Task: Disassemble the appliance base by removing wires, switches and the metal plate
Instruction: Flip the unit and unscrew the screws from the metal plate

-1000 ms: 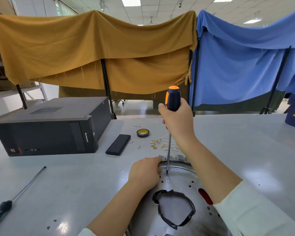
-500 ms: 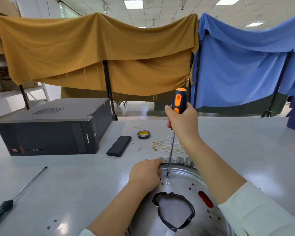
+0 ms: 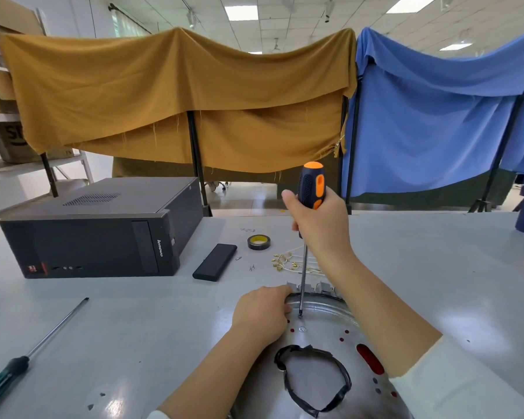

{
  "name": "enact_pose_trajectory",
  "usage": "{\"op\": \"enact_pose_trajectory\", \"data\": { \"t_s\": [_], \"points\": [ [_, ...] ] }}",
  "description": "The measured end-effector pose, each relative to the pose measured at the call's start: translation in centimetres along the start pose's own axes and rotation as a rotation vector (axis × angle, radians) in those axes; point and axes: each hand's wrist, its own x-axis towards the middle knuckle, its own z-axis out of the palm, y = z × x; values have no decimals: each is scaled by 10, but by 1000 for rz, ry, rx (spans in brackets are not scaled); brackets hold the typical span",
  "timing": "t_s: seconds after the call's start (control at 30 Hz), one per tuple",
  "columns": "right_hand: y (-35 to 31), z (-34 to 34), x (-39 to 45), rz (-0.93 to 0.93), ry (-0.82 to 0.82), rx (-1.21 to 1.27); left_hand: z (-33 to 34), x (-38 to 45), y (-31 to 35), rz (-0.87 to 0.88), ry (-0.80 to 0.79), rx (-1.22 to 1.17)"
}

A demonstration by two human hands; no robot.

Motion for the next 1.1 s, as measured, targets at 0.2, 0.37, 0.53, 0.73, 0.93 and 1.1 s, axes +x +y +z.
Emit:
{"op": "enact_pose_trajectory", "data": {
  "t_s": [0.2,0.37,0.53,0.73,0.93,1.1],
  "points": [
    [-2,-14,10,191,-555,396,0,0,1,-3,-5,14],
    [-3,-13,15,174,-622,258,1,1,0,-4,-2,19],
    [5,1,-2,-6,48,79,1,0,0,7,6,10],
    [-9,-9,4,191,-766,379,0,0,2,-5,0,38],
    [-8,4,-4,4,-95,0,-1,-1,2,-6,1,33],
    [-10,1,-3,42,-253,192,-1,0,2,-11,-8,36]
  ]
}}
